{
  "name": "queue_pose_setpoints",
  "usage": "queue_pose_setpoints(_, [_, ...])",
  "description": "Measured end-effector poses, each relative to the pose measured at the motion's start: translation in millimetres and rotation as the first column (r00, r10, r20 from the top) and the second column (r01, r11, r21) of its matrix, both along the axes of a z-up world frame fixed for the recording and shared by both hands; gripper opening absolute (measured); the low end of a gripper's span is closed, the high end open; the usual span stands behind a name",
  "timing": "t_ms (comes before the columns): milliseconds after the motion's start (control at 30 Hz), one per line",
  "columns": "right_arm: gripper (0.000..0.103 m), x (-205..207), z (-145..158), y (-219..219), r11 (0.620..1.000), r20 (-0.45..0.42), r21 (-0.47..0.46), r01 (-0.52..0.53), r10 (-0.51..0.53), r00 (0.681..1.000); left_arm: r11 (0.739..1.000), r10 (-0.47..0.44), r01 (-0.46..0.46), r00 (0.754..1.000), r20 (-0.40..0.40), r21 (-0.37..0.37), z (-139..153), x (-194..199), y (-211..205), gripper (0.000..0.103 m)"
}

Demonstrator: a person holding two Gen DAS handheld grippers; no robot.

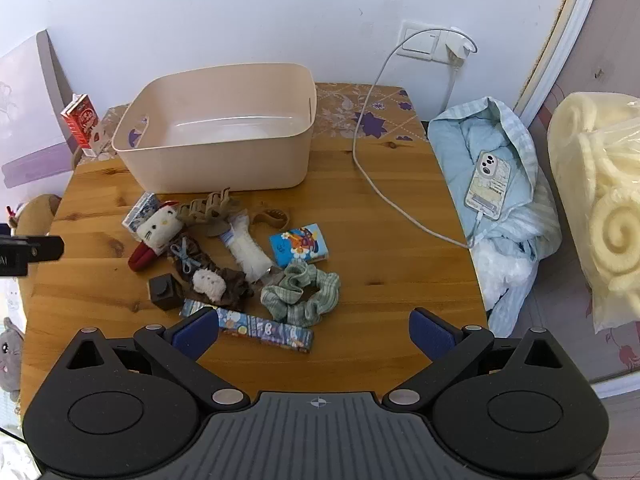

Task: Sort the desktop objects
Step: 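Grasp the blue-and-white tissue pack with left tool while right grasps green scrunchie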

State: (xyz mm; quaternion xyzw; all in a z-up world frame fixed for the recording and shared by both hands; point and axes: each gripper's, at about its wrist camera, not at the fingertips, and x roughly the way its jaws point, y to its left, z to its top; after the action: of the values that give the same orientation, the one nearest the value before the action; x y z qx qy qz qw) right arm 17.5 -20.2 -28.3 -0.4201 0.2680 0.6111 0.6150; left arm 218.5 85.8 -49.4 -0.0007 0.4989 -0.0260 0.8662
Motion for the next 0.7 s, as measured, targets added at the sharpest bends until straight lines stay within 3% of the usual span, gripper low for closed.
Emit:
queue_pose_setpoints(133, [0.103,-2,-11,11,1.000,0.024,0.000,-0.002,0.002,1.000,1.000,-0.003,0.003,1.000,-0.004,0.017,-9,15,10,0.092])
queue_pose_setpoints(300, [0.102,0,-31,24,0.999,0.050,-0.030,-0.020,0.022,0.999,0.999,-0.048,0.047,0.999,-0.019,-0.027,-21,32,17,0.092])
queue_pose_setpoints(700, [0.102,-3,-82,64,0.991,0.101,-0.122,-0.053,0.066,0.993,0.997,-0.078,0.078,0.996,-0.033,-0.004,-59,84,19,0.092])
